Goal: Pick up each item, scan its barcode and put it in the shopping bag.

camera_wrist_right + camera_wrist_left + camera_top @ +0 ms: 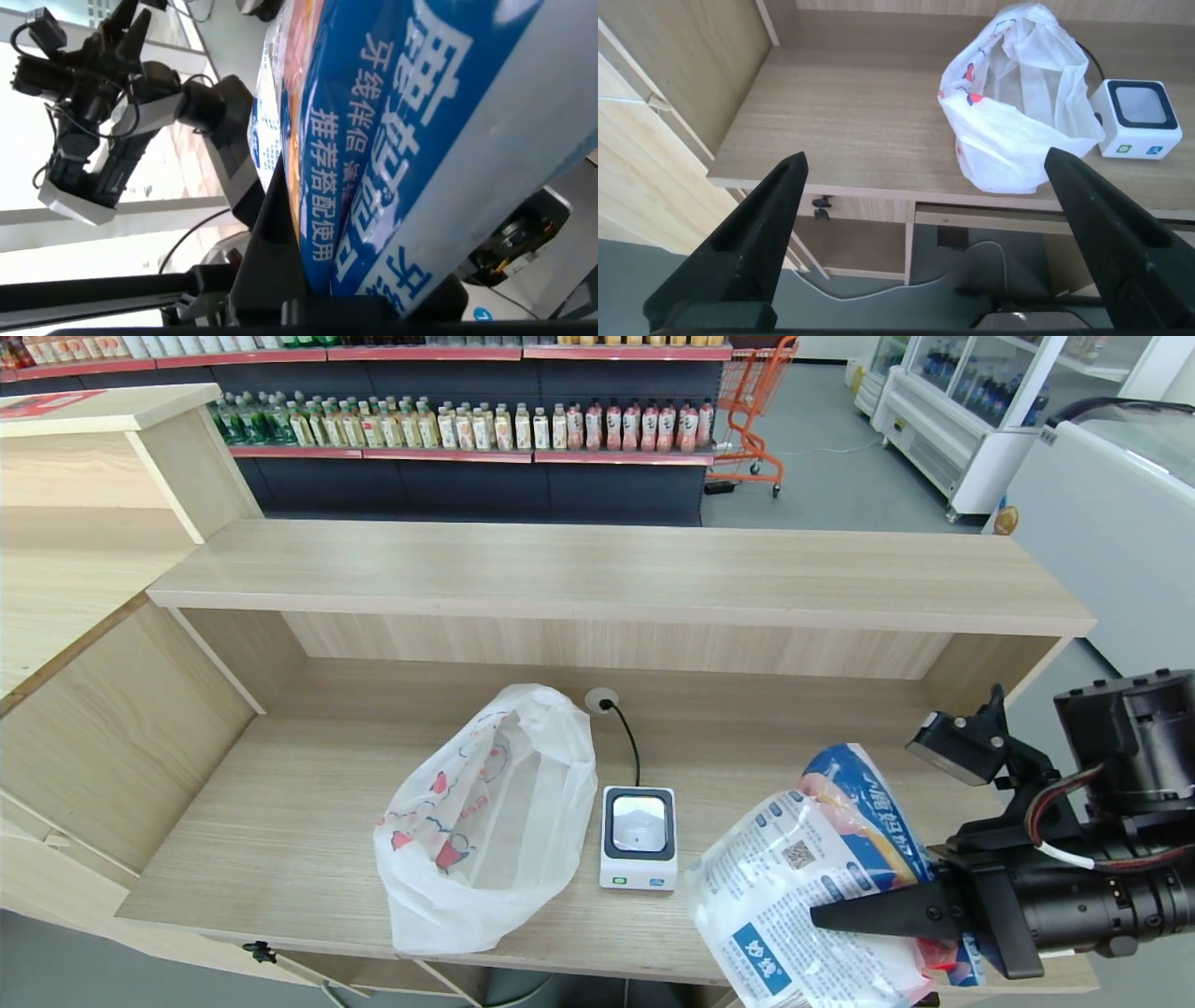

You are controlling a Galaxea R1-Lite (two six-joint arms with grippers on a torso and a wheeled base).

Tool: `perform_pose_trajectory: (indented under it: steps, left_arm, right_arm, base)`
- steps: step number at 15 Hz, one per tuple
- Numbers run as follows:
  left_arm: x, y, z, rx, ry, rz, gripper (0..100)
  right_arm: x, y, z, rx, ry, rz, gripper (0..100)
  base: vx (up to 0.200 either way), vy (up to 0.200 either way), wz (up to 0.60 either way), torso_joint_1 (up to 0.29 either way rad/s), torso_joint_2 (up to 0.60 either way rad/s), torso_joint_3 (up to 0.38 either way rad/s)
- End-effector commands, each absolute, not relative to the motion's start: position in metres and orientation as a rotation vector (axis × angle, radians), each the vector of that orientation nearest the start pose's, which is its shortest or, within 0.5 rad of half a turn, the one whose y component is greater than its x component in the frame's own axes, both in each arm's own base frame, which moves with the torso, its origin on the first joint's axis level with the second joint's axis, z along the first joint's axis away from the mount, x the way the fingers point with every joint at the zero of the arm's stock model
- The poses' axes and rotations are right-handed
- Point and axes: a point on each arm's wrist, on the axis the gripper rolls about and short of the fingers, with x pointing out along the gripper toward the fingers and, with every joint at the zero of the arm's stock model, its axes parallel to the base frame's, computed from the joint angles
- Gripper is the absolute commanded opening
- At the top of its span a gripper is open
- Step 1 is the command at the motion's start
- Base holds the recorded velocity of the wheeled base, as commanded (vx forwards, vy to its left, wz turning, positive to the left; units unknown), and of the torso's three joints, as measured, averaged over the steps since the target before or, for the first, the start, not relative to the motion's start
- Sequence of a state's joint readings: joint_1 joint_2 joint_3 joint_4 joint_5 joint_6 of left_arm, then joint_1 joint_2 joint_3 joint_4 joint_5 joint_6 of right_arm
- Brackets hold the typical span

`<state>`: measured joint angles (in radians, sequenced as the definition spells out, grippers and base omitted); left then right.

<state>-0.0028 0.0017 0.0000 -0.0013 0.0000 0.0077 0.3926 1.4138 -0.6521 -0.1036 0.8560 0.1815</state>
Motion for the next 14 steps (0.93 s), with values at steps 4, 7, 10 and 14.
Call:
perform_pose_trajectory:
  steps: [4,7,10,14]
  left_arm:
    - [-0.023,0.0,0.076,0.008,0.0,-0.003,100]
    - [-0.023,0.0,0.076,0.008,0.0,-0.003,100]
    - [-0.023,0.0,0.076,0.008,0.0,-0.002,100]
    - [-0.023,0.0,0.076,0.008,0.0,-0.003,100]
  right_arm:
    - [0.185,0.097,0.172,0.303,0.792,1.135,0]
    - [0.183,0.092,0.182,0.224,0.695,1.09,0]
    - [0.207,0.071,0.187,-0.108,0.399,0.893,0]
    - [0.21,0.036,0.166,-0.562,0.226,0.762,0]
  base:
    - [0.0,0.0,0.0,0.0,0.0,0.0]
    - [0.0,0.0,0.0,0.0,0.0,0.0]
    - [0.0,0.0,0.0,0.0,0.0,0.0]
    - [0.0,0.0,0.0,0.0,0.0,0.0]
